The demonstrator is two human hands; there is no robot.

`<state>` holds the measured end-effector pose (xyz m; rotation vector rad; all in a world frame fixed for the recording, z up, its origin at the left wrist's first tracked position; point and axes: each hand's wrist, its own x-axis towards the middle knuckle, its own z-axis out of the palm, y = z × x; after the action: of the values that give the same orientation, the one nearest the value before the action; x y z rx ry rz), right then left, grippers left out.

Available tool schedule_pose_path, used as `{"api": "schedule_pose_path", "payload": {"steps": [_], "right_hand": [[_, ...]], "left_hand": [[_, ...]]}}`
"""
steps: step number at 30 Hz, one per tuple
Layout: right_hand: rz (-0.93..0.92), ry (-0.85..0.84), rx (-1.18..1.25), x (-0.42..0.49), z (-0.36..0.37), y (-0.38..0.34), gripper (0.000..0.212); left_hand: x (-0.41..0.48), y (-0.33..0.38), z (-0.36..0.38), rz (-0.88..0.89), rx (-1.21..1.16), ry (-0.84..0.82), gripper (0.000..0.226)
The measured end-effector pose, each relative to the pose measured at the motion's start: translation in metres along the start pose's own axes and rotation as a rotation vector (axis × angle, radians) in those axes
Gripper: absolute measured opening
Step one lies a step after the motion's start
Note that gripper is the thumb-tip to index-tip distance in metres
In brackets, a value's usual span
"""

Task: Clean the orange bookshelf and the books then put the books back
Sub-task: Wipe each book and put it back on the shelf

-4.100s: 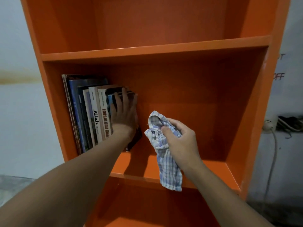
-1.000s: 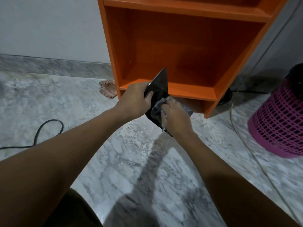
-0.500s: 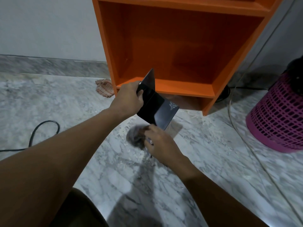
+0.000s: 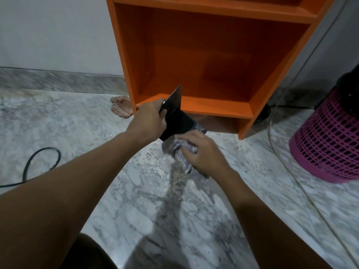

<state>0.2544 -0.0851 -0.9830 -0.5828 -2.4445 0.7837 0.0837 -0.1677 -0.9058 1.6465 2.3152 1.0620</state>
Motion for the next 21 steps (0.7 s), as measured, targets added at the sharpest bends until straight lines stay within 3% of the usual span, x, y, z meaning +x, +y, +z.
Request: {"api": "schedule_pose_path", "payload": {"steps": [5, 10, 16, 21], "right_hand": [[0.117, 0.252, -0.233, 0.014, -0.032, 0.034, 0.034], [0.079, 0.248, -0.386, 0.022, -0.034, 0.05, 0.032], [-0.075, 0.034, -0.523, 0.024, -0.012, 0.064, 0.019], [-0.062, -0.269, -0.174, -0.002, 0.031, 0.056, 0.027]], "left_hand": [[-0.001, -0.001, -0.001, 0.039, 0.045, -0.045, 0.018], [-0.003, 0.002, -0.002, 0.102, 0.04, -0.103, 0.02], [-0.002, 0.004, -0.005, 0.199, 0.068, -0.114, 0.028], [-0.004, -0.004, -0.004, 0.183, 0.063, -0.059, 0.031]]}}
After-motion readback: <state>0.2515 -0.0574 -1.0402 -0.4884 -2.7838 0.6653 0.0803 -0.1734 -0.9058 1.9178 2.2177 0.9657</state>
